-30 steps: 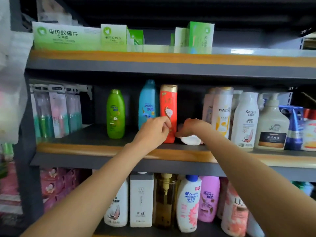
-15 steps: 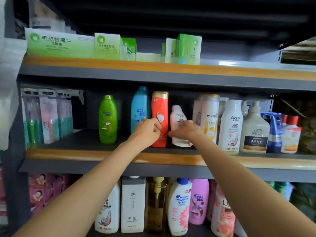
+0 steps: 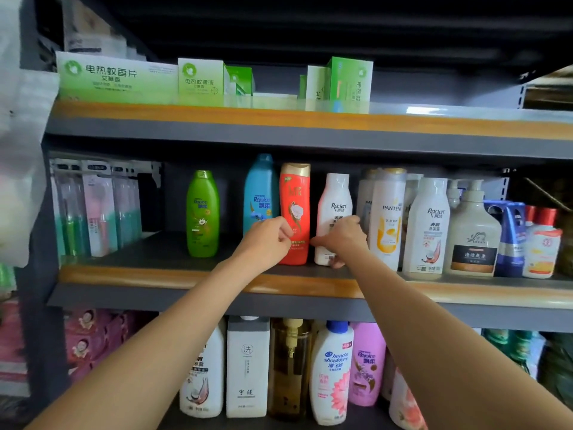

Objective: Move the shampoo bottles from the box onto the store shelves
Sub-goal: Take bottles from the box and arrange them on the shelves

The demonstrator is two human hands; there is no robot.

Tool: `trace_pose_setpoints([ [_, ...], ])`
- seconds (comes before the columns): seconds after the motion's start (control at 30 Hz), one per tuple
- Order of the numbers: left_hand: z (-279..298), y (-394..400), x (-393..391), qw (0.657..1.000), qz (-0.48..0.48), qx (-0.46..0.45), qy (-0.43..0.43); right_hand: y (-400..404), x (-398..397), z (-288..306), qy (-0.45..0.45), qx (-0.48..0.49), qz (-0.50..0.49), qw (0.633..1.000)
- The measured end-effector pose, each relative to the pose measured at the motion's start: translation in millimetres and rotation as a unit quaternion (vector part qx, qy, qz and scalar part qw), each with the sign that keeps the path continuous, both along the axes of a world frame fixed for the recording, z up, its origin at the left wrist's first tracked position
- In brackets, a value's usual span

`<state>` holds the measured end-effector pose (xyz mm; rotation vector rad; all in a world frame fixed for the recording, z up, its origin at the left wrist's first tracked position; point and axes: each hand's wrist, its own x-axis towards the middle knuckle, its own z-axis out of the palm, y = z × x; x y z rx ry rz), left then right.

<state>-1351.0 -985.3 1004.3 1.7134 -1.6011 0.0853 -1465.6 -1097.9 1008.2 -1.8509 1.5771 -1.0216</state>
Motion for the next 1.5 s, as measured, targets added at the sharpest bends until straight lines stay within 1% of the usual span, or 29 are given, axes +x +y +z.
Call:
trace_pose_setpoints([
  [0.1,-2,0,1,1.0,0.0,-0.002,0.001,-1,0,0,0.004,0.006,0.005,1.0],
  [0.17,-4,0,-1,1.0,-0.001,-0.006,0.001,4,-2,1,0.02,0.013,0.009,1.0],
  [0.2,-5,0,-2,1.0,0.0,-0.008,0.001,8,-4,2,0.041,0.017,0.016,0.999],
  [0.27,-6,1,-5,1.0,0.002,-0.026,0.002,24,-9,11,0.131,-0.019,0.04,0.99],
  [0.33,-7,7,-8,0.997,-0.005,-0.076,0.001,50,-16,20,0.175,-0.103,0.047,0.978],
  [0.4,-12,19,-14,0.988,-0.022,-0.155,-0.015,85,-24,21,0.151,-0.221,0.054,0.962],
  [0.47,-23,36,-19,0.97,-0.041,-0.236,-0.046,123,-25,10,0.085,-0.328,0.093,0.936],
  [0.53,-43,55,-17,0.957,-0.048,-0.281,-0.062,151,-20,-13,0.032,-0.382,0.158,0.91],
  [0.6,-75,73,-6,0.957,-0.055,-0.279,-0.063,167,-12,-46,0.015,-0.379,0.189,0.906],
  [0.67,-121,94,10,0.966,-0.045,-0.247,-0.054,174,1,-88,0.008,-0.336,0.214,0.917],
  [0.73,-181,120,28,0.984,-0.026,-0.173,-0.031,182,17,-143,0.007,-0.25,0.284,0.926],
  [0.77,-215,137,36,0.992,-0.013,-0.126,-0.019,190,26,-177,0.028,-0.205,0.322,0.924],
  [0.83,-291,169,54,0.999,0.029,-0.029,0.001,207,43,-253,0.101,-0.115,0.384,0.911],
  [0.87,-329,186,63,0.999,0.047,0.019,0.01,216,49,-294,0.142,-0.054,0.407,0.901],
  [0.93,-407,225,71,0.991,0.07,0.107,0.043,240,56,-379,0.207,0.085,0.444,0.868],
  [1.0,-479,259,74,0.974,0.093,0.186,0.09,260,58,-461,0.273,0.2,0.459,0.821],
  [1.07,-541,283,73,0.951,0.11,0.26,0.126,279,54,-534,0.366,0.276,0.451,0.766],
  [1.1,-568,293,71,0.938,0.113,0.296,0.139,290,51,-566,0.396,0.312,0.445,0.74],
  [1.17,-618,311,70,0.913,0.12,0.359,0.154,308,46,-631,0.414,0.383,0.425,0.708],
  [1.23,-664,323,71,0.893,0.116,0.403,0.165,324,42,-697,0.409,0.445,0.385,0.697],
  [1.3,-709,330,72,0.875,0.116,0.436,0.178,340,40,-758,0.388,0.499,0.335,0.698],
  [1.37,-746,336,71,0.846,0.119,0.487,0.182,357,39,-810,0.352,0.539,0.305,0.702],
  [1.43,-773,341,69,0.811,0.111,0.545,0.181,374,39,-852,0.363,0.544,0.295,0.697],
  [1.5,-791,344,67,0.789,0.105,0.575,0.19,391,41,-888,0.376,0.528,0.27,0.712],
])
